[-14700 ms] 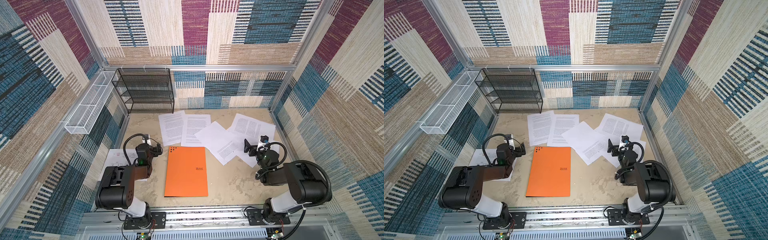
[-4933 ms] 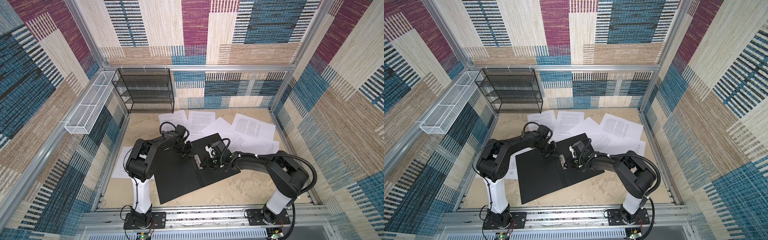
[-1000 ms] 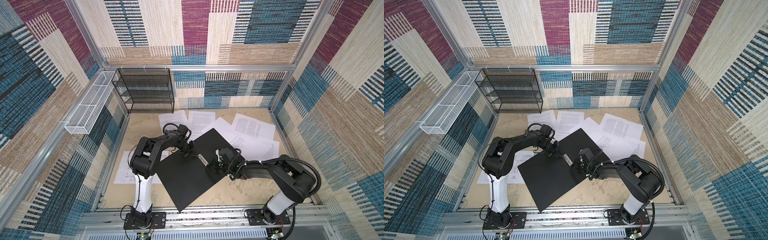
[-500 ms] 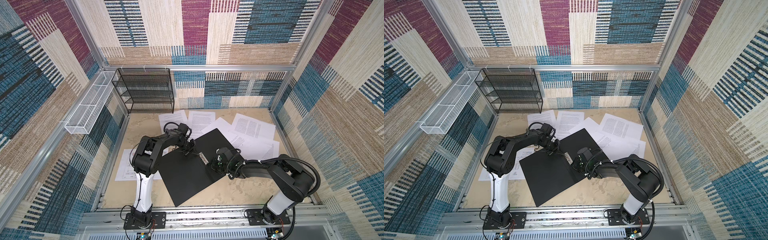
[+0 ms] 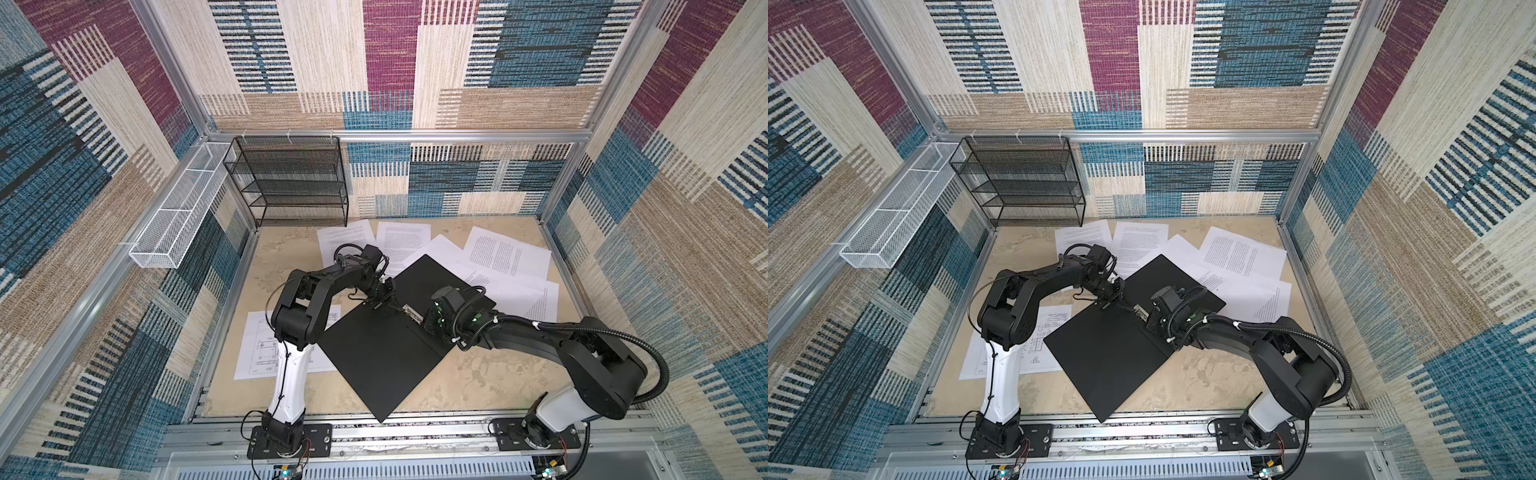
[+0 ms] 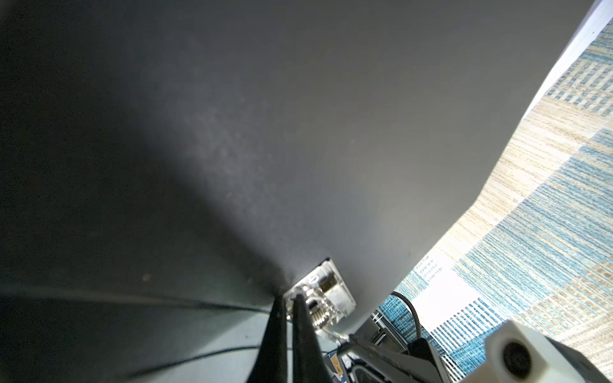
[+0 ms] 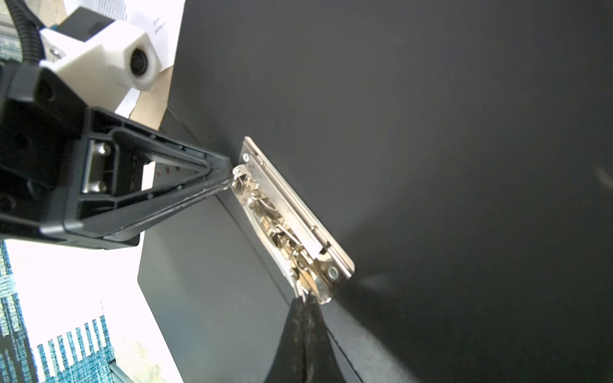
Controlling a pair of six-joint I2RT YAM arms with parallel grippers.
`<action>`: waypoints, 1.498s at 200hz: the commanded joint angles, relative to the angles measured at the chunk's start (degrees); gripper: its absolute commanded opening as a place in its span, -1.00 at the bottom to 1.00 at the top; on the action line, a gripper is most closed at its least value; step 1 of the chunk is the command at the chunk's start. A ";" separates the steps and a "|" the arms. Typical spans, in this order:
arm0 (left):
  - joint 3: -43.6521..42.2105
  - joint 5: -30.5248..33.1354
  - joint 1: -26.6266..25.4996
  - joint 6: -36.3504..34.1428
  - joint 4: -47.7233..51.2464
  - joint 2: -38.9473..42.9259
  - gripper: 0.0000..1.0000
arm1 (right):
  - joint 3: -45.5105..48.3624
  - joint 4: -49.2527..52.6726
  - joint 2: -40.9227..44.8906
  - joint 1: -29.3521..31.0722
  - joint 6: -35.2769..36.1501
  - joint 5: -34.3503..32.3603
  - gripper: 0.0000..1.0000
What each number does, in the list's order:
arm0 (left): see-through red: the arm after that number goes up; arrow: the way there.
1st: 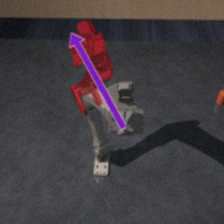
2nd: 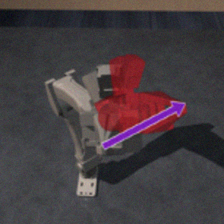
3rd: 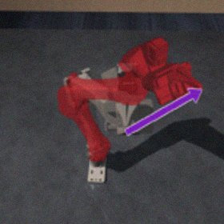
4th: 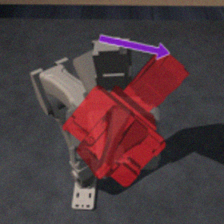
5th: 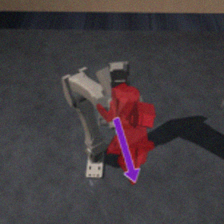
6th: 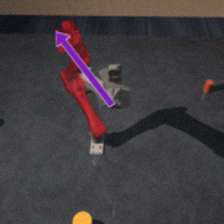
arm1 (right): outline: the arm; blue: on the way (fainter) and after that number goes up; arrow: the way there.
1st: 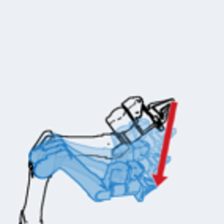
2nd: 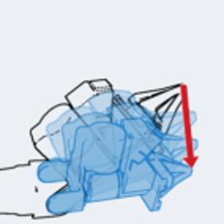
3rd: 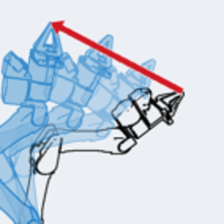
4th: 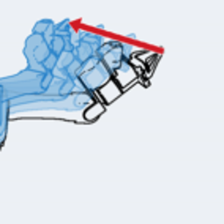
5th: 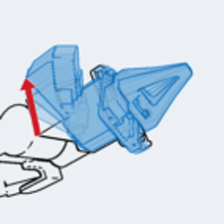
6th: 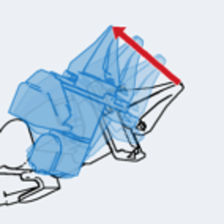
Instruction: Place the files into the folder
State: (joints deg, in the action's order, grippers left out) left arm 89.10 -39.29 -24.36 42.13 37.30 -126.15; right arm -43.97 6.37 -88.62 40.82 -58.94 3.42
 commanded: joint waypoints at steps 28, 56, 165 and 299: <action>4.34 15.30 0.33 -4.80 9.81 -4.10 -1.00 | -1.31 -6.36 -6.25 -0.70 0.85 -1.28 -1.00; 4.30 16.28 0.35 -5.68 10.78 -4.87 -1.00 | -3.46 -3.82 -10.17 -1.17 3.40 -4.54 -1.00; 7.72 19.17 0.50 -8.80 14.54 -9.11 -1.00 | 0.62 -10.11 -14.80 -5.44 -3.11 -4.95 -1.00; 9.41 18.12 0.54 -9.63 14.35 -10.18 -1.00 | -3.47 -11.63 -3.10 -4.43 3.90 -4.99 -1.00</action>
State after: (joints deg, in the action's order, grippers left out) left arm 98.74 -38.39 -23.64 34.52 41.47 -133.16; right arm -46.11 0.05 -94.11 35.38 -57.28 -0.62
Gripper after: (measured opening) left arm 0.048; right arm 0.049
